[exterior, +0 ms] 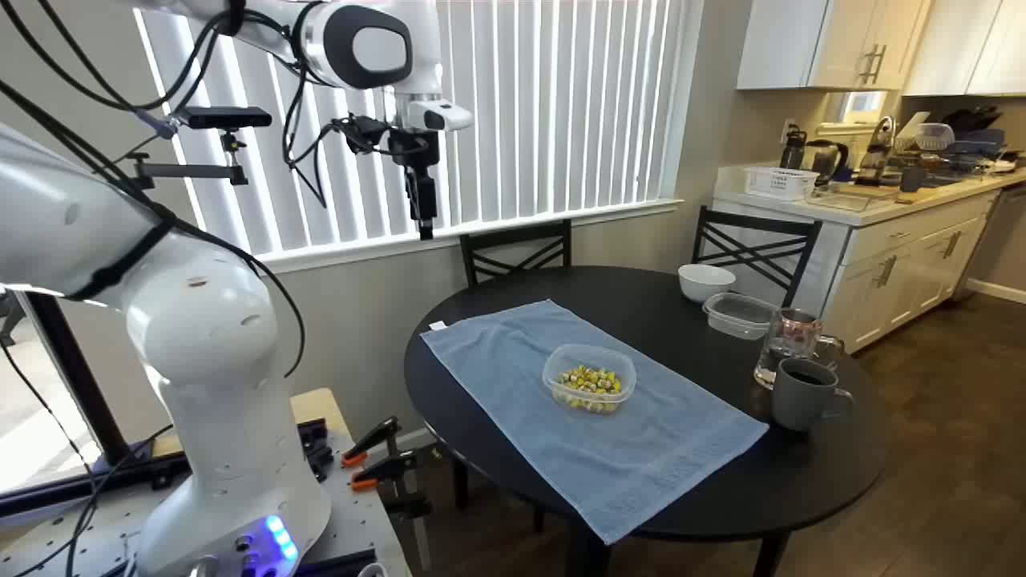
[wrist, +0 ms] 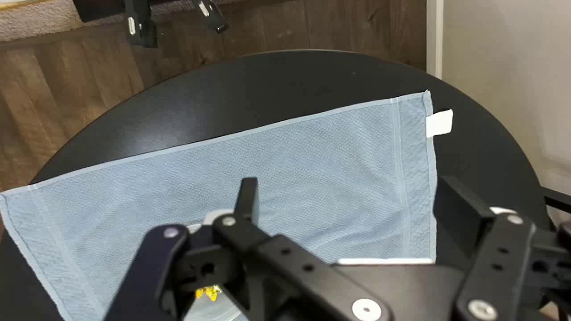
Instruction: Pour the contents of the lunchbox onto the blue towel on the table
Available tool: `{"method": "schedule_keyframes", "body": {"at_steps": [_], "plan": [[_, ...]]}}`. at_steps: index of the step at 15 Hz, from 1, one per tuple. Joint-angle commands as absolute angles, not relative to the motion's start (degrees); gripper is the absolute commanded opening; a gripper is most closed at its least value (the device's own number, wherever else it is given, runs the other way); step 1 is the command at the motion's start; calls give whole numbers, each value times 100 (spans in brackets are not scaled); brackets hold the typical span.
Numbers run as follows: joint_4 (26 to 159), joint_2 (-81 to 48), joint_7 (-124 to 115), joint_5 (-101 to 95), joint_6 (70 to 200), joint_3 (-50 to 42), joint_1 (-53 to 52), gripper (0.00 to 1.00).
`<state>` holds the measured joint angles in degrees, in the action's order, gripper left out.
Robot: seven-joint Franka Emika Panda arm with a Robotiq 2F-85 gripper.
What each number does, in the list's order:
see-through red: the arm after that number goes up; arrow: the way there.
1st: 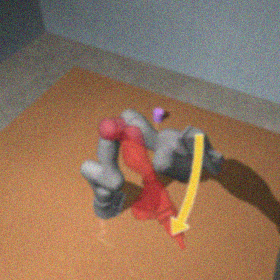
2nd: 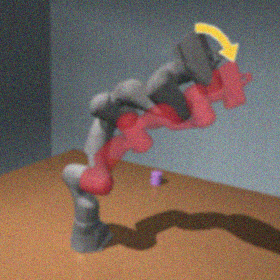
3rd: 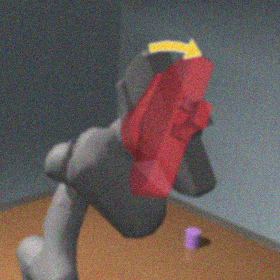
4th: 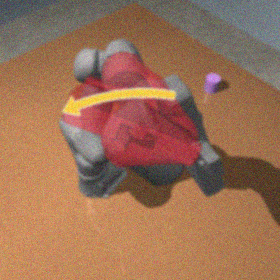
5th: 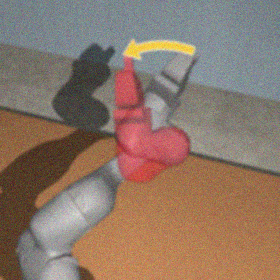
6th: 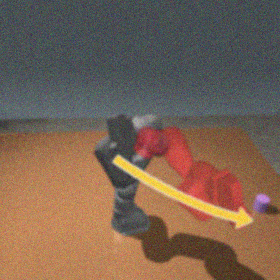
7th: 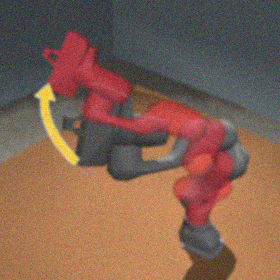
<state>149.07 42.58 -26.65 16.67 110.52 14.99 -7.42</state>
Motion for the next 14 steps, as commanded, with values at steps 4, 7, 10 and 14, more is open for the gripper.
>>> {"method": "schedule_keyframes", "body": {"at_steps": [4,7,10,14], "plan": [[14895,4261,-2650,1679,11033,1517,-714,100],[14895,4261,-2650,1679,11033,1517,-714,100],[15086,4556,-2423,1847,11568,1445,-830,100],[16298,5678,-1855,1727,12744,1089,-868,100]]}}
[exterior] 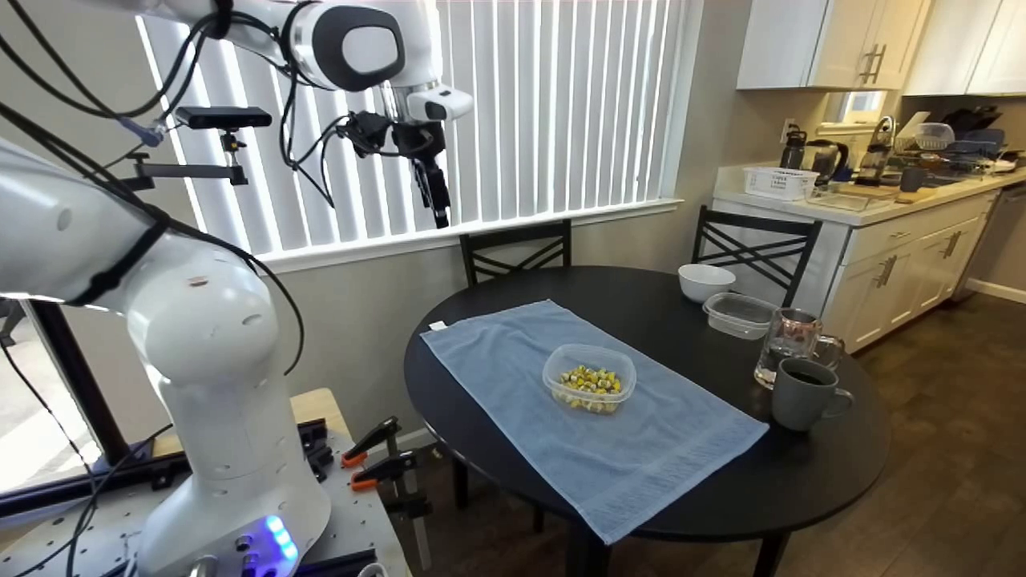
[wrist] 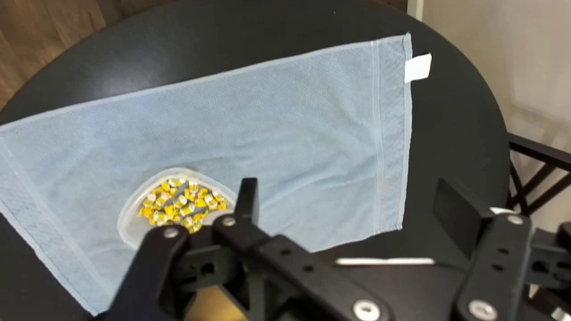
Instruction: Pour the contents of the lunchbox onto the blue towel on the table
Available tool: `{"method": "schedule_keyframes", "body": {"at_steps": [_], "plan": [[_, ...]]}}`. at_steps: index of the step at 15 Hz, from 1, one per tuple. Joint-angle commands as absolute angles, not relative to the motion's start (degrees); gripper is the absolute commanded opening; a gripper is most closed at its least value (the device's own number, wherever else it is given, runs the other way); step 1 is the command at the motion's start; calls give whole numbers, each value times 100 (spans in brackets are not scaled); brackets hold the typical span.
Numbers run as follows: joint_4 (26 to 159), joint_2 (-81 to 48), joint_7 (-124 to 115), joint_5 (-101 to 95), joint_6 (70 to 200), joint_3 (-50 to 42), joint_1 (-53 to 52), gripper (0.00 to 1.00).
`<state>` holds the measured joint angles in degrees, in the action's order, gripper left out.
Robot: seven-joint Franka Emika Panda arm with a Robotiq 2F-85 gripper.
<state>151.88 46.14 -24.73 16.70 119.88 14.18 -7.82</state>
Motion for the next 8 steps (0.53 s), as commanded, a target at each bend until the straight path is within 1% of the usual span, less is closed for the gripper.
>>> {"method": "schedule_keyframes", "body": {"at_steps": [1,2,3,5,8], "plan": [[16573,5896,-1617,1692,13011,946,-854,100],[16907,6120,-1409,1583,13319,820,-747,100],[16129,5528,-1330,1426,13200,635,-498,100],[16295,5712,-1173,1384,13418,190,-232,100],[16076,5381,-967,1447,13597,-485,228,100]]}}
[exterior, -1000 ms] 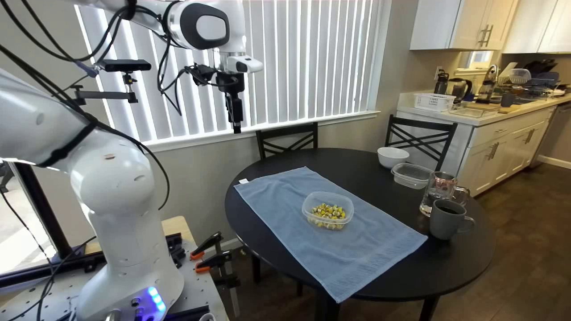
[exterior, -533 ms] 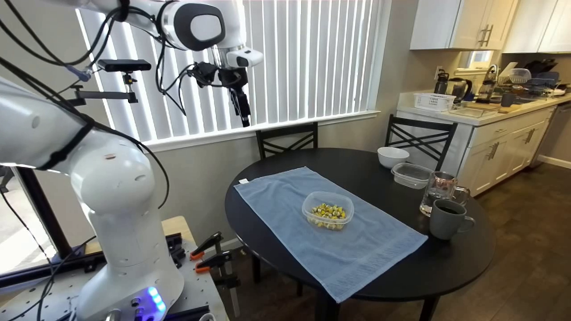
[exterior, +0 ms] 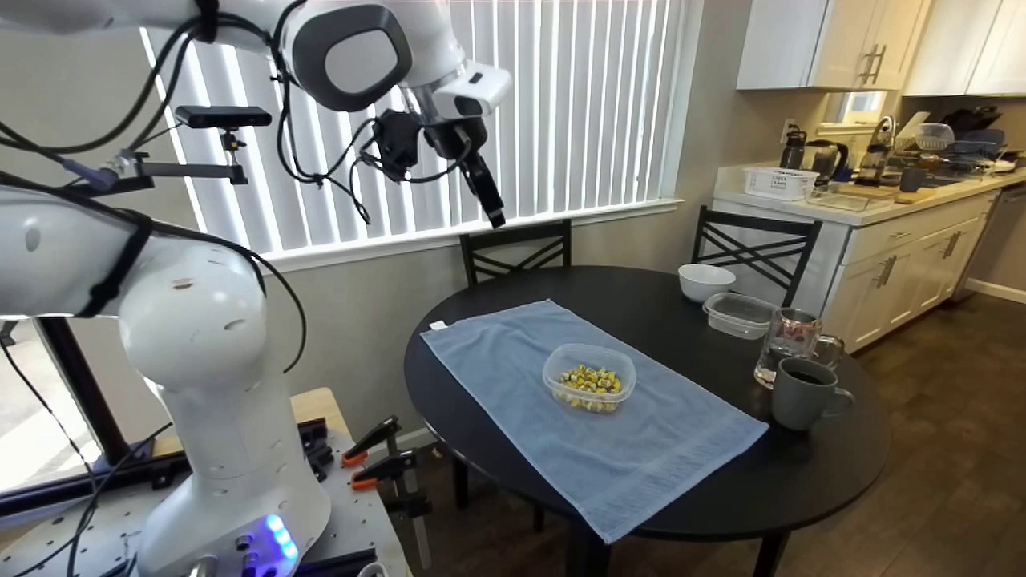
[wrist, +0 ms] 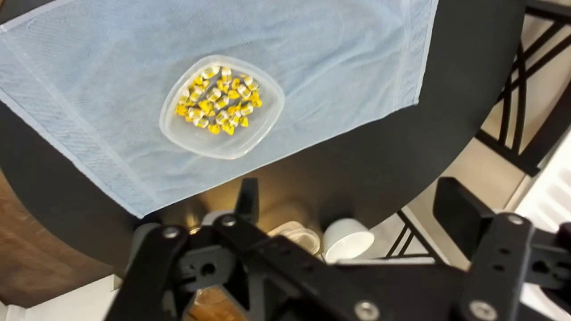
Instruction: Pour the contents of the lunchbox onto the blue towel on the table
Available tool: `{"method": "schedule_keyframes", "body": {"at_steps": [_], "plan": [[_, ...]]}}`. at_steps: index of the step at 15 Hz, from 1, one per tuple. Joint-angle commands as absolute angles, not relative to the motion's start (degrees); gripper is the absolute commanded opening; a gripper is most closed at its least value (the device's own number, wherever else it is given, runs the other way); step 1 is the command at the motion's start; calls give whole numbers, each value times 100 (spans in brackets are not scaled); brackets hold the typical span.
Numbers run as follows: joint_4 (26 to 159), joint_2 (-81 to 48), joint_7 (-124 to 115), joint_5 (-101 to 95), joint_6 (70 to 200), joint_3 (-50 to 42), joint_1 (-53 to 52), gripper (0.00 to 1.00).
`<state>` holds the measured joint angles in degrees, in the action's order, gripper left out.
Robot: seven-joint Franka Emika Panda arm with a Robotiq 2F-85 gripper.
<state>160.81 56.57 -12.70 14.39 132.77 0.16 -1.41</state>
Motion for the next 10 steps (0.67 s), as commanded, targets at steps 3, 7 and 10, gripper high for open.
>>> {"method": "schedule_keyframes", "body": {"at_steps": [3,7,10], "plan": [[16031,4867,-984,1588,13566,-1127,665,100],[16025,3909,-615,1751,14059,-2138,1121,100],[15758,3307,-156,2053,14246,-2784,1158,100]]}}
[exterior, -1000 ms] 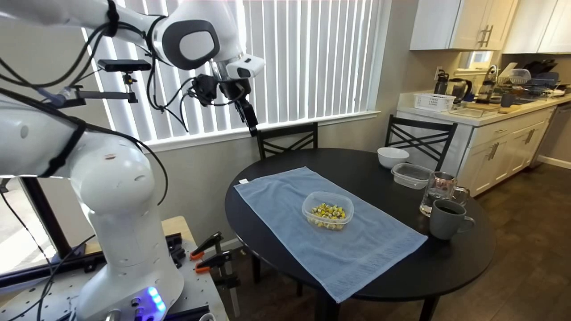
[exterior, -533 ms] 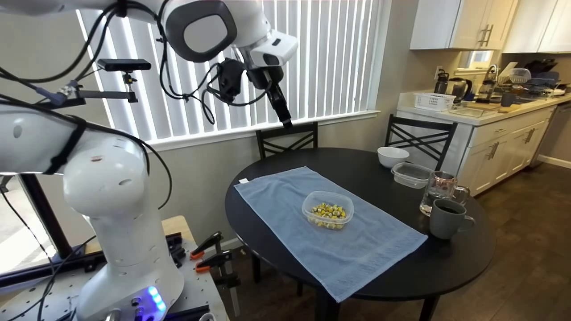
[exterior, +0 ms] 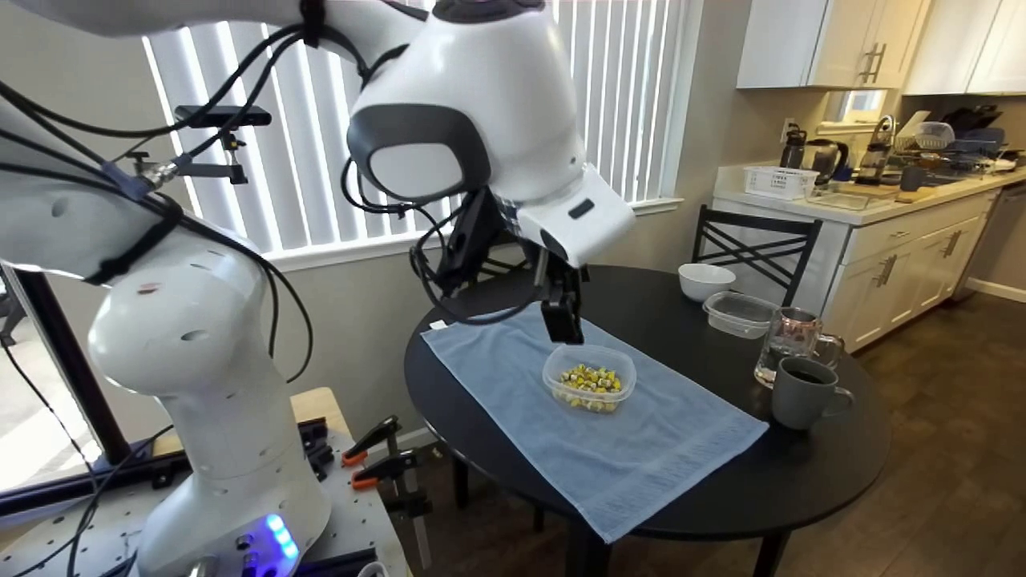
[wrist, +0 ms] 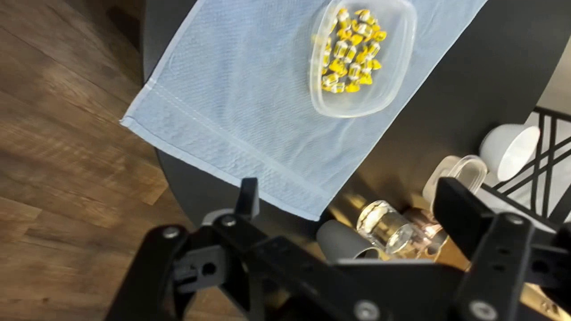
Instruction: Pour the contents of the lunchbox onto the blue towel on the table
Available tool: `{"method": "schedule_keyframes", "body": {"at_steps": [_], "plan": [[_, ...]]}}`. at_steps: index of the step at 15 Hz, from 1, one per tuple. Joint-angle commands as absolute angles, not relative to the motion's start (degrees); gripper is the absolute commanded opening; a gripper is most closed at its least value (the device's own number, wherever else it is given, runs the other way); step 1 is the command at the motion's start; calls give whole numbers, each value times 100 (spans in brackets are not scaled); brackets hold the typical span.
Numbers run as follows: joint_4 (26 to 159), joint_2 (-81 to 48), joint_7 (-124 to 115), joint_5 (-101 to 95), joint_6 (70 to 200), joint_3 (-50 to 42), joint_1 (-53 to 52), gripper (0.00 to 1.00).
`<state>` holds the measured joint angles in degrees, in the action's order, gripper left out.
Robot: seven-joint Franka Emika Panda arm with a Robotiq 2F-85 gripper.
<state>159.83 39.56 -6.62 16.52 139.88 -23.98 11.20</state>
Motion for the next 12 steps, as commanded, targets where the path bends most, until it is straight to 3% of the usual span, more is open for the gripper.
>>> {"method": "schedule_keyframes", "body": {"at_steps": [1,11,12], "plan": [[15738,3251,40,2175,14266,-2931,1117,100],[15741,3332,328,2179,14109,-2882,1247,100],[15278,3078,343,2212,13448,-3041,1108,100]]}}
